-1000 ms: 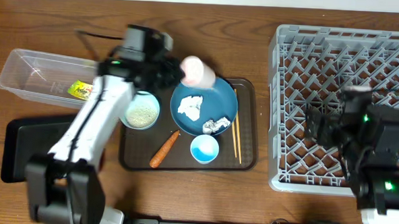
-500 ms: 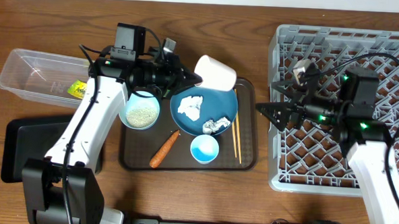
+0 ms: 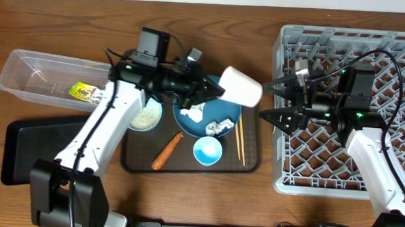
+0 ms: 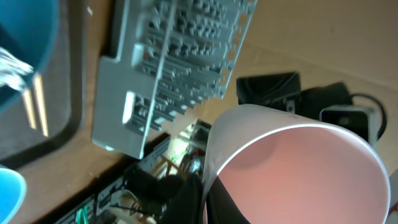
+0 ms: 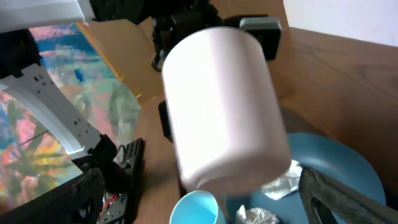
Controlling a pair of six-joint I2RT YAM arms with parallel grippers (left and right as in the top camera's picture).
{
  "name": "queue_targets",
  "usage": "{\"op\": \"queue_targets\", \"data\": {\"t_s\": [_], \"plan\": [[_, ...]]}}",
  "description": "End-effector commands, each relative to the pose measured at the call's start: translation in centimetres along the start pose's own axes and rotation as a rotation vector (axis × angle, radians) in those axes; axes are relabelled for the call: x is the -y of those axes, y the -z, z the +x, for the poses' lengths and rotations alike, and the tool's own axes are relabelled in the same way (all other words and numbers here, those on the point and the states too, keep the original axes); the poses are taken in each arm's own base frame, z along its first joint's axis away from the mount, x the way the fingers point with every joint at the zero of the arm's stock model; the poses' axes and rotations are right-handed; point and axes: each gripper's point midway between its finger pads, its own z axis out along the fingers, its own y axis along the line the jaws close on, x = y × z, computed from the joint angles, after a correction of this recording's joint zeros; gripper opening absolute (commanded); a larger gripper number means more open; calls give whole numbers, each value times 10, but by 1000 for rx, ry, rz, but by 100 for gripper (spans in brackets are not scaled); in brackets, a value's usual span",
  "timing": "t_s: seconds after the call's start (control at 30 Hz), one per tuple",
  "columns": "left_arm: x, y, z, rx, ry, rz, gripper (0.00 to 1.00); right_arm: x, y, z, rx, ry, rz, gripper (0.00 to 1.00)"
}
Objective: Sort waste into correct bins and load items into the dishwasher rack
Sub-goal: 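Hand the pink cup from the left gripper to the right gripper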
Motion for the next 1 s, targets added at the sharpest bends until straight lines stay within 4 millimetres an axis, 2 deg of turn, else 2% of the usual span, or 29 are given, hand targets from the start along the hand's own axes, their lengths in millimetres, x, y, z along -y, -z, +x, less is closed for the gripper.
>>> {"op": "queue_targets", "data": {"t_s": [0.0, 0.2, 0.37, 0.63, 0.97], "plan": [[7, -9, 10, -46, -11, 14, 6, -6, -3, -4, 4, 33, -43, 99], [14, -18, 14, -60, -26, 23, 6, -5, -3, -4, 2, 31, -35, 99], [15, -22, 17, -71, -26, 22, 6, -7, -6, -3, -3, 33, -44, 90], [13, -31, 22, -72, -35, -5, 6, -8, -9, -3, -7, 34, -52, 84], [13, -31, 22, -71, -35, -5, 6, -8, -9, -3, -7, 33, -52, 65]]}}
